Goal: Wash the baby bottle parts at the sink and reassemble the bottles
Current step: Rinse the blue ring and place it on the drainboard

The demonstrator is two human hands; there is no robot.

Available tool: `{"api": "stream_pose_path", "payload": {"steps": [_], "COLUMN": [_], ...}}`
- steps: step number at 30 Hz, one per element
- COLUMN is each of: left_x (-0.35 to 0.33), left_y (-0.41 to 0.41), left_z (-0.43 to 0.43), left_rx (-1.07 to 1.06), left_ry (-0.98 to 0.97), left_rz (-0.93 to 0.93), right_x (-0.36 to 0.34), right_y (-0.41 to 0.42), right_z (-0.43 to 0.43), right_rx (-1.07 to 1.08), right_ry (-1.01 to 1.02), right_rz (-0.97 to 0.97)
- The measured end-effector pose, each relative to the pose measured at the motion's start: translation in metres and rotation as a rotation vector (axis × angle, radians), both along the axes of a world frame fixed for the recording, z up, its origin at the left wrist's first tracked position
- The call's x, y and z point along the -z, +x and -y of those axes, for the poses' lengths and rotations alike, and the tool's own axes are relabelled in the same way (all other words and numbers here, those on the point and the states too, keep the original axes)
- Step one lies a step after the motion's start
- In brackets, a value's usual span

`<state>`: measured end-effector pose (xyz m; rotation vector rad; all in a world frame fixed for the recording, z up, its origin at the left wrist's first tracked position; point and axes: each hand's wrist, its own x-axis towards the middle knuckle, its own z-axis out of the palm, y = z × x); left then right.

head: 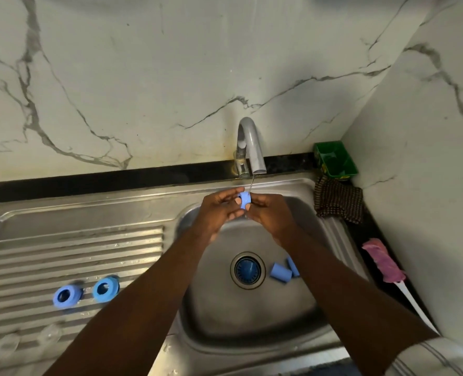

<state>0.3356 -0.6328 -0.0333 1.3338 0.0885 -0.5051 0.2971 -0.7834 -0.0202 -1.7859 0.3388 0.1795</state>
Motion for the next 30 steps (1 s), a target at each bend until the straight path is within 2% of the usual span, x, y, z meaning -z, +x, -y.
{"api": "stream_pose_path", "payload": {"steps": [5,11,15,19,22,24,27,30], "left_x": [0.002,0.004,0.007,0.006,0.003,0.004,0.006,0.007], "left_y": [0.003,-0.009,-0.011,-0.009,-0.008,-0.006,-0.005,-0.005], "left_z": [0.003,0.003,-0.001,-0.005,-0.005,-0.004,-0.002,-0.002], "left_rx": [-0.020,-0.016,0.003,0.066,0.155,0.162,0.099,0.097], "left_ry": [-0.009,-0.039,-0.013,0.074,0.145,0.159,0.187,0.198], "left_rz": [-0.071,-0.169,-0.105,0.037,0.138,0.155,0.101,-0.044], "right_x": [-0.001,0.015,0.014,0.008,0.010,0.014,0.012,0.009], "right_y": [0.002,-0.011,-0.015,-0.011,-0.005,-0.004,-0.001,0.003], "right_z": [-0.004,-0.002,-0.002,-0.004,-0.002,-0.001,0.000,0.002], "right_rx": [0.163,0.146,0.125,0.240,0.172,0.120,0.103,0.117], "right_ry": [0.123,-0.038,0.057,0.401,0.381,0.320,0.321,0.382], "right_rz": [-0.041,-0.041,-0.004,-0.070,-0.202,-0.213,-0.163,-0.140]}}
